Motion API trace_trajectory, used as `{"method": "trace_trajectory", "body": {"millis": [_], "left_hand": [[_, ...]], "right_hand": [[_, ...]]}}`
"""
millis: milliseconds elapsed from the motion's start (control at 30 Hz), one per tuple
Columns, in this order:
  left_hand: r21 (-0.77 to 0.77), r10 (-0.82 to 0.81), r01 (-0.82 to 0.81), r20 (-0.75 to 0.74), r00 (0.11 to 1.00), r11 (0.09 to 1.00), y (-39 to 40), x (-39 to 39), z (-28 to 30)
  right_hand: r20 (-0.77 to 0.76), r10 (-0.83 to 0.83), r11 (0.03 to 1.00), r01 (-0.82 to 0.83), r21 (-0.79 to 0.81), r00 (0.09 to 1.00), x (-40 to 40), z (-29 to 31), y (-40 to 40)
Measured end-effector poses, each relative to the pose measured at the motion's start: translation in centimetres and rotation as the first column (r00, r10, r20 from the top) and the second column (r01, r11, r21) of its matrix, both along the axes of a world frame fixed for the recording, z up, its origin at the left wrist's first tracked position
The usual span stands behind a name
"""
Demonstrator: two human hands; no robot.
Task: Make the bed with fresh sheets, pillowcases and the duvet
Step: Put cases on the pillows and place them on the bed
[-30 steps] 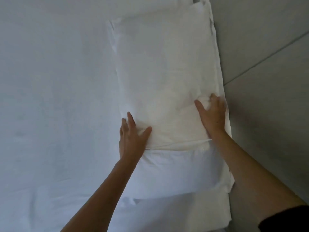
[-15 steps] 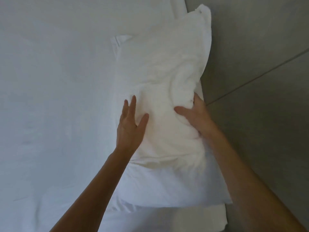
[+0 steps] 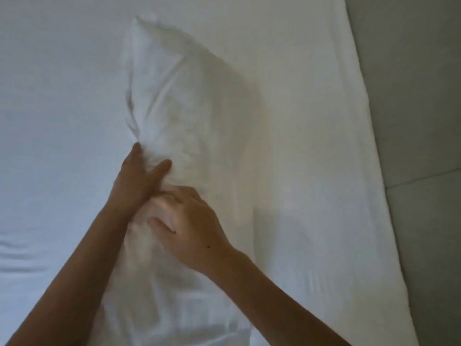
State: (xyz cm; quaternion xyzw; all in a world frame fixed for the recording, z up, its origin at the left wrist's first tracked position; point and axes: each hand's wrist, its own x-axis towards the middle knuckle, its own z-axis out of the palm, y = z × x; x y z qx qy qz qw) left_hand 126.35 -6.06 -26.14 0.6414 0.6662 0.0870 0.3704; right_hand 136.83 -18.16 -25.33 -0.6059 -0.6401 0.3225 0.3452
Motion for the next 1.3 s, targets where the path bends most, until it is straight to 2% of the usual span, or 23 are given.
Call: {"method": "trace_trajectory", "body": {"millis": [33,100,167,233,300,400,500,600,667,800,967,1100,1300], "left_hand": [[-0.047,0.054,-0.056,-0.046,0.997,0.997,0.4,-1.9,-1.7],[-0.13,0.09,-0.109,-0.144,0.985,0.985,0.7,-5.8,-5.5],[-0.189,0.093,-0.137,-0.225,0.97,0.972,0.5,-9.0,-9.0],[-0.212,0.163,-0.219,-0.255,0.953,0.952,0.2,-11.1,-10.9],[-0.218,0.237,-0.284,-0.218,0.947,0.934,0.0,-12.3,-11.7],[-0.254,0.291,-0.328,-0.173,0.941,0.91,0.4,-13.8,-12.6],[-0.28,0.333,-0.354,-0.121,0.935,0.892,0.8,-14.7,-13.0],[-0.261,0.36,-0.351,-0.014,0.933,0.899,0.7,-14.2,-12.6],[-0.226,0.393,-0.374,0.046,0.918,0.9,0.7,-13.9,-12.5],[-0.113,0.445,-0.433,0.119,0.888,0.894,0.6,-11.9,-10.9],[-0.164,0.506,-0.48,0.333,0.796,0.862,-2.9,-6.5,-8.8],[-0.214,0.51,-0.464,0.432,0.744,0.859,-7.2,0.8,-8.9],[-0.324,0.457,-0.323,0.609,0.648,0.889,-11.6,13.8,-7.1]], "right_hand": [[0.01,-0.065,0.998,0.065,0.009,0.998,-0.1,-1.5,-0.1],[0.052,-0.222,0.971,0.226,-0.075,0.974,0.8,-5.1,0.1],[0.118,-0.321,0.899,0.342,-0.274,0.94,2.4,-9.0,0.6],[0.144,-0.359,0.786,0.382,-0.487,0.922,3.8,-12.1,1.0],[0.016,-0.464,0.674,0.365,-0.642,0.886,4.0,-13.9,1.6],[-0.211,-0.655,0.613,0.347,-0.71,0.725,2.9,-16.3,2.3],[-0.252,-0.712,0.597,0.376,-0.709,0.656,2.1,-17.7,2.5],[-0.153,-0.688,0.595,0.431,-0.678,0.709,1.1,-15.6,3.1],[-0.155,-0.657,0.633,0.428,-0.645,0.738,0.6,-14.9,3.5],[-0.281,-0.617,0.743,0.427,-0.516,0.735,1.2,-11.4,3.8],[-0.26,-0.589,0.793,0.487,-0.366,0.765,8.0,-6.0,2.2],[-0.191,-0.59,0.797,0.529,-0.292,0.784,14.9,-1.9,-1.0],[-0.037,-0.687,0.723,0.678,-0.131,0.726,25.6,3.7,-6.9]]}}
